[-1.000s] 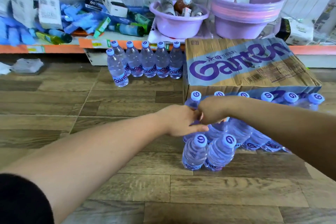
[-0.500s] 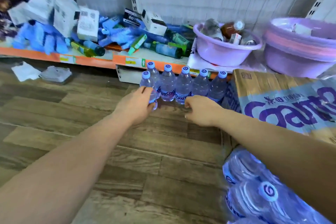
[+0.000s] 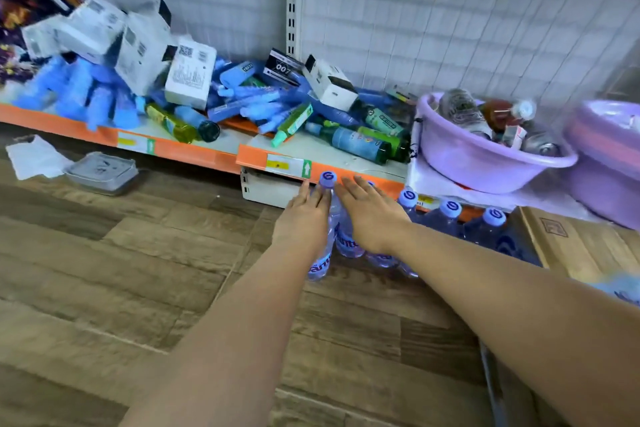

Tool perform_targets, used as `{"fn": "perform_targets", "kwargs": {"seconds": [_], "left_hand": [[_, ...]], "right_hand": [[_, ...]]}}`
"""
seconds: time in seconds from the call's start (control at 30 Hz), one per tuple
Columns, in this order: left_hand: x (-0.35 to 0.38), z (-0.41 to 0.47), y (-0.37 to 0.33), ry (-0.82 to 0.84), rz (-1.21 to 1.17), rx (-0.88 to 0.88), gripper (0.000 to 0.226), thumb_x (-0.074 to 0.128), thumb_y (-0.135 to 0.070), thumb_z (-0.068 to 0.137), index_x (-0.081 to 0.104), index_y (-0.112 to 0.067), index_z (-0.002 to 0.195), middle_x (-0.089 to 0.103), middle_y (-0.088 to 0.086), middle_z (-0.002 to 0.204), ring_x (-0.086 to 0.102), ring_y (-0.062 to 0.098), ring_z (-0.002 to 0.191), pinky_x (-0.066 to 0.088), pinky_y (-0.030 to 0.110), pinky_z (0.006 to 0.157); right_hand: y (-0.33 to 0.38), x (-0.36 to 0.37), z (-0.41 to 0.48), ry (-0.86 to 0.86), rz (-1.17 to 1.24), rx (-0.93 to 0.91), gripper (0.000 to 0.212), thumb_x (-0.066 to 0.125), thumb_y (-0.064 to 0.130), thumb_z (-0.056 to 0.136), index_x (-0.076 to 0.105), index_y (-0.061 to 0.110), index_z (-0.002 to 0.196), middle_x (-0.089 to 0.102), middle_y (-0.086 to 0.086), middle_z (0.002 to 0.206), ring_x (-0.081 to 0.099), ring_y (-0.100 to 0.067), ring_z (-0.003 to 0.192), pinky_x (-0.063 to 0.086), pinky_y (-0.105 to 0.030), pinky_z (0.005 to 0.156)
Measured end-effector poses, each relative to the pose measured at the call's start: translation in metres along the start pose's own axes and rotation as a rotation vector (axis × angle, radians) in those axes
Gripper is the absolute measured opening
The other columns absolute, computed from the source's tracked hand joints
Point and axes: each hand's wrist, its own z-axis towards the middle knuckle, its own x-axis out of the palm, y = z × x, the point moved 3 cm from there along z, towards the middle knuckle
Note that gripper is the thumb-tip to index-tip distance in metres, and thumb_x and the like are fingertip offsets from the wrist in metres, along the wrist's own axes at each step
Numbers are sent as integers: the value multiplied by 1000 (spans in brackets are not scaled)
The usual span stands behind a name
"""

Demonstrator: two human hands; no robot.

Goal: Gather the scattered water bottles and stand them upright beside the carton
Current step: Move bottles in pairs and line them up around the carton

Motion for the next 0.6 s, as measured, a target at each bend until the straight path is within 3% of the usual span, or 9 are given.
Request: {"fn": "perform_targets", "kwargs": {"seconds": [0.1, 0.2, 0.27, 0.3, 0.47, 0.6], "left_hand": [[13, 7, 0, -32, -138, -55, 59, 37, -13, 99, 12, -16, 152, 7, -5, 161, 29, 13, 143, 38, 28, 105], [8, 15, 0, -87, -175, -64, 49, 42, -9, 96, 35, -15, 144, 34, 1, 153, 55, 26, 124, 47, 35, 92], [3, 17, 0, -235, -177, -30, 45, 48, -1, 88, 53, -10, 132, 53, 7, 139, 68, 30, 102, 54, 33, 75], [1, 16, 1, -279, -196, -22, 44, 50, 1, 85, 58, -9, 127, 59, 8, 134, 70, 31, 95, 55, 32, 69], [0, 18, 5, -116, -159, -73, 36, 43, -7, 93, 52, -15, 127, 54, 4, 134, 59, 33, 110, 45, 39, 83], [-5, 13, 7, -117, -160, -42, 26, 50, -8, 89, 57, -11, 113, 60, 7, 119, 58, 30, 109, 41, 36, 83]], "right_hand": [[-1, -6, 25, 15, -44, -17, 75, 41, 6, 94, -4, 16, 153, -12, -3, 161, -9, -21, 150, 5, -35, 123], [0, -11, 47, 32, -31, -28, 76, 41, 0, 93, -2, 17, 154, -11, -3, 162, -5, -21, 150, 8, -35, 123], [-1, -7, 60, 80, 33, -23, 78, 43, -2, 92, 0, 20, 154, -9, -1, 162, 5, -23, 150, 16, -36, 122], [0, -4, 65, 94, 70, -28, 79, 44, -2, 92, 1, 20, 154, -8, 0, 162, 11, -24, 149, 21, -36, 120], [7, -1, 77, -18, 91, -28, 73, 55, 3, 88, 18, 15, 151, 24, -8, 154, 36, -33, 136, 35, -34, 108], [8, 0, 76, -72, 137, -5, 49, 52, 0, 87, 40, 12, 133, 43, -14, 131, 52, -35, 115, 40, -32, 79]]}}
